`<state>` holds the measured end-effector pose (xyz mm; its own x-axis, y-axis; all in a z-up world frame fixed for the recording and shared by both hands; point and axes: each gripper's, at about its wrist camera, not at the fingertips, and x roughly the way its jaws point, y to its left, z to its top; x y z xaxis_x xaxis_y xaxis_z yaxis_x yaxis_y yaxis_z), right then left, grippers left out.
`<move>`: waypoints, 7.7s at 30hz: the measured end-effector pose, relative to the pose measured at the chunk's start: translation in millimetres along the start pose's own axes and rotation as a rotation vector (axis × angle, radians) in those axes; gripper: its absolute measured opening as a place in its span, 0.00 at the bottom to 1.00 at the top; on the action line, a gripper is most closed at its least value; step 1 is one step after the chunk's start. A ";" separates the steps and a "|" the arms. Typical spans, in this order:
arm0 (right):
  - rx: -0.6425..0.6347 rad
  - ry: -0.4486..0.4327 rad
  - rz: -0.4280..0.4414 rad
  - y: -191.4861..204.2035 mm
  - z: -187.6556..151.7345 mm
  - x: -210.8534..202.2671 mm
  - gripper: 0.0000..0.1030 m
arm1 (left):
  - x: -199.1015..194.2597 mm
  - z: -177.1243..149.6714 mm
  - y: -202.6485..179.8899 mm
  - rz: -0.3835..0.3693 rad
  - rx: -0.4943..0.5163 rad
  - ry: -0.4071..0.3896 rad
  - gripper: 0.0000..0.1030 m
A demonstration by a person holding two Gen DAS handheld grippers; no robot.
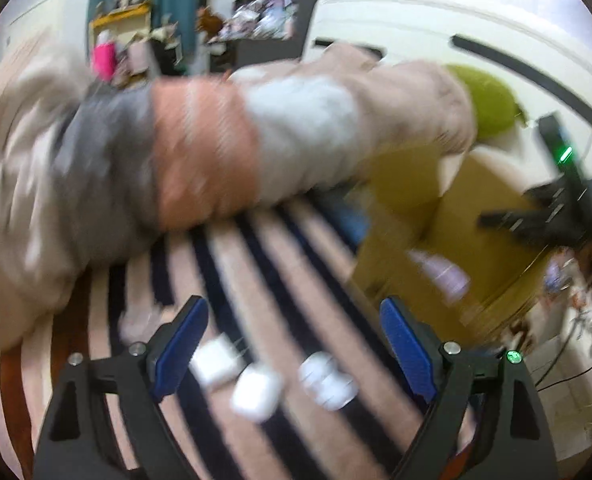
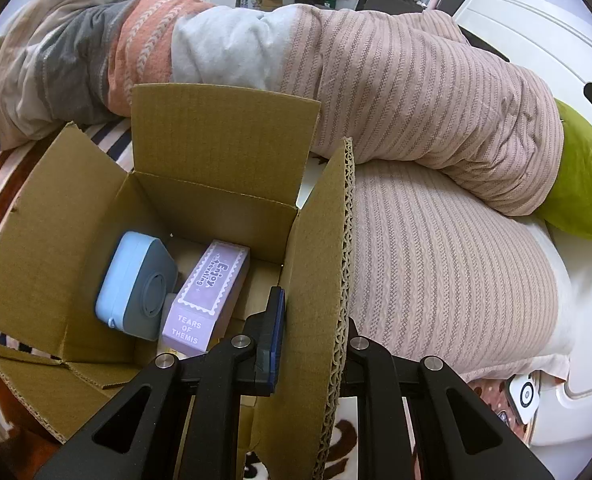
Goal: Organize rigid objects
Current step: 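Carry the purple box into the cardboard box and release it, then grasp the white earbud case with the left tool, then lower the earbud case into the box and open the left tool, then grasp the white contact-lens case with the left tool, then carry the contact-lens case into the box and open the left tool, then move the left tool to the white charger plug and grasp it, then carry the charger plug into the box and open the left tool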
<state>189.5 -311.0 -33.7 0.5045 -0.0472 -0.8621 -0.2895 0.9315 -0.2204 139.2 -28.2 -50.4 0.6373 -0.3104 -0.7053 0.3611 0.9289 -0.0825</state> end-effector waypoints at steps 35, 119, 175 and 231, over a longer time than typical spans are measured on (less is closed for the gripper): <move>-0.011 0.003 0.004 3.4 1.5 4.4 0.11 | 62.8 -76.3 18.8 -0.053 0.007 0.086 0.39; -0.017 0.000 0.017 4.7 -0.1 4.1 0.11 | 43.5 -61.5 -34.6 0.084 -0.088 0.011 0.29; -0.011 0.011 0.027 2.9 -1.8 5.4 0.11 | 79.5 -46.4 79.6 0.023 -0.212 0.146 0.83; -0.007 0.005 0.029 2.6 -1.7 3.9 0.11 | 34.4 87.2 -131.0 -0.151 0.143 0.108 0.37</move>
<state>189.4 -309.4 -38.4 0.4916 -0.0224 -0.8706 -0.3093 0.9300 -0.1985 173.2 -178.2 -2.4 0.4949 -0.4133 -0.7644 0.5443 0.8331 -0.0981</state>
